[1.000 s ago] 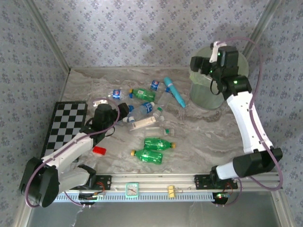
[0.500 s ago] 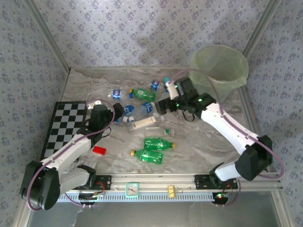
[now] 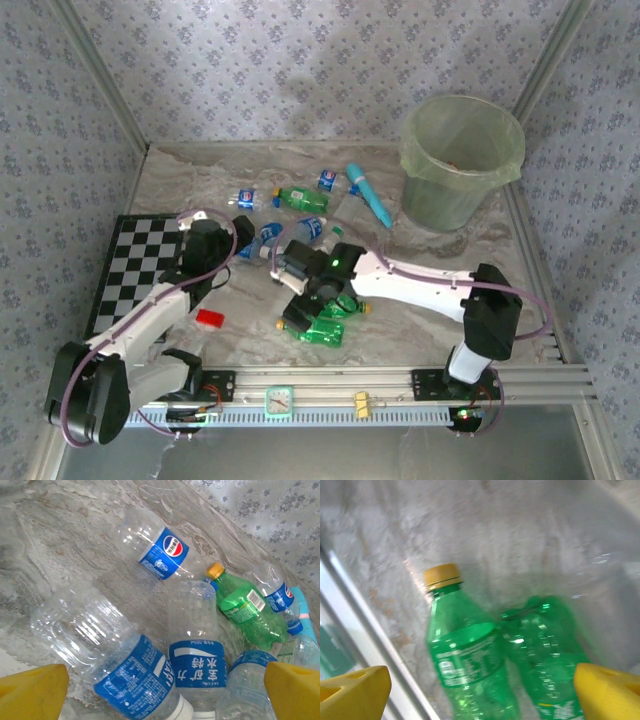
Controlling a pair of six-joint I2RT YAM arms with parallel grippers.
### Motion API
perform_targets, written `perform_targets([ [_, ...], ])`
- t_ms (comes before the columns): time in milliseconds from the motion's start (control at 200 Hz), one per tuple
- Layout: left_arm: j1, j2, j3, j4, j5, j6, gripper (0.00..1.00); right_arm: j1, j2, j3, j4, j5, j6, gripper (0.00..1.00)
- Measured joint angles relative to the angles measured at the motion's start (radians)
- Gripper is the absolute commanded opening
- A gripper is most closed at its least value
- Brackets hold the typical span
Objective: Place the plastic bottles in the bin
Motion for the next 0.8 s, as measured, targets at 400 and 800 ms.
perform_targets([
  [400,0.12,-0.134,-0.003,-0.049,0.019,-0.001,1.0,0.105,0.127,0.006,-0.03,0.021,0.006,0.88],
  [800,0.125,-0.166,-0.042,-0.079,0.021,-0.005,1.0,0.109,0.216,0.005,-0.019,0.068,-0.007,0.8],
])
